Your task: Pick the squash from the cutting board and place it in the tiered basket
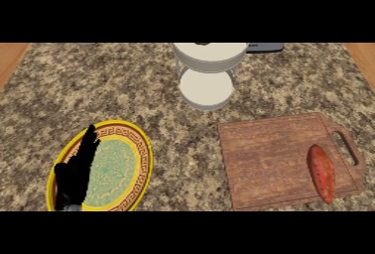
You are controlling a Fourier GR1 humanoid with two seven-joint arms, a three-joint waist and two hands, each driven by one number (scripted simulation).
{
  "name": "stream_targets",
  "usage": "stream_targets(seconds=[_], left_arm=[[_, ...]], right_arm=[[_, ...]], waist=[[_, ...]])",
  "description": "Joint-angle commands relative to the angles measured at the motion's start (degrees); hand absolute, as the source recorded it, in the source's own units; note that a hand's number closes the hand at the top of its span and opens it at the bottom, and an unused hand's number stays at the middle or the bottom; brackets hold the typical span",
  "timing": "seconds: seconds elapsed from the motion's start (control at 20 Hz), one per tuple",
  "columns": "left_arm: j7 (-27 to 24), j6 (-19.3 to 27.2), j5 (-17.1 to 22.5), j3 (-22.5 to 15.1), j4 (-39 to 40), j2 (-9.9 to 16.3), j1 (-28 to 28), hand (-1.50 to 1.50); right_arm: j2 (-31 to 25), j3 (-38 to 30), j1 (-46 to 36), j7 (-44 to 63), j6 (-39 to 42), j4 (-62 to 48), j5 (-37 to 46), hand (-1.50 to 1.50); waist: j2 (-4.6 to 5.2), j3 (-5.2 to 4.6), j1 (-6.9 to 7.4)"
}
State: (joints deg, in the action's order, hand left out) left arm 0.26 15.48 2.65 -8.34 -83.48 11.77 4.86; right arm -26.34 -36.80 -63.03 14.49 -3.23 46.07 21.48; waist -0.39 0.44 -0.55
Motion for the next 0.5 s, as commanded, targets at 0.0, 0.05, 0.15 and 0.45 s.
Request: stream_targets(seconds=[0.0, 0.05, 0.15, 0.45], left_arm=[[0.4, -0.9, 0.7, 0.4, 2.0, -0.2, 1.2, 0.0], [-1.4, 0.7, -0.8, -1.0, 2.3, -1.6, 3.6, 0.0], [2.6, -0.4, 0.4, 0.4, 2.5, -0.7, -0.9, 0.0], [2.6, 0.8, -1.0, -0.4, 2.9, -2.6, -2.2, 0.0]], right_arm=[[-11.0, -4.5, 3.6, 0.9, 9.9, -0.1, -5.0, -1.5], [-13.0, -5.8, 6.0, -1.0, 12.4, -0.1, -6.4, -1.5], [-15.5, -8.3, 10.9, -4.1, 16.6, -1.0, -9.0, -1.5], [-27.3, -12.8, 15.0, -8.6, 29.9, -9.7, -14.5, -1.5]], waist=[[0.3, -0.4, -0.37], [0.28, -0.38, -0.47], [0.45, -0.33, -0.95], [0.82, -0.3, 0.39]])
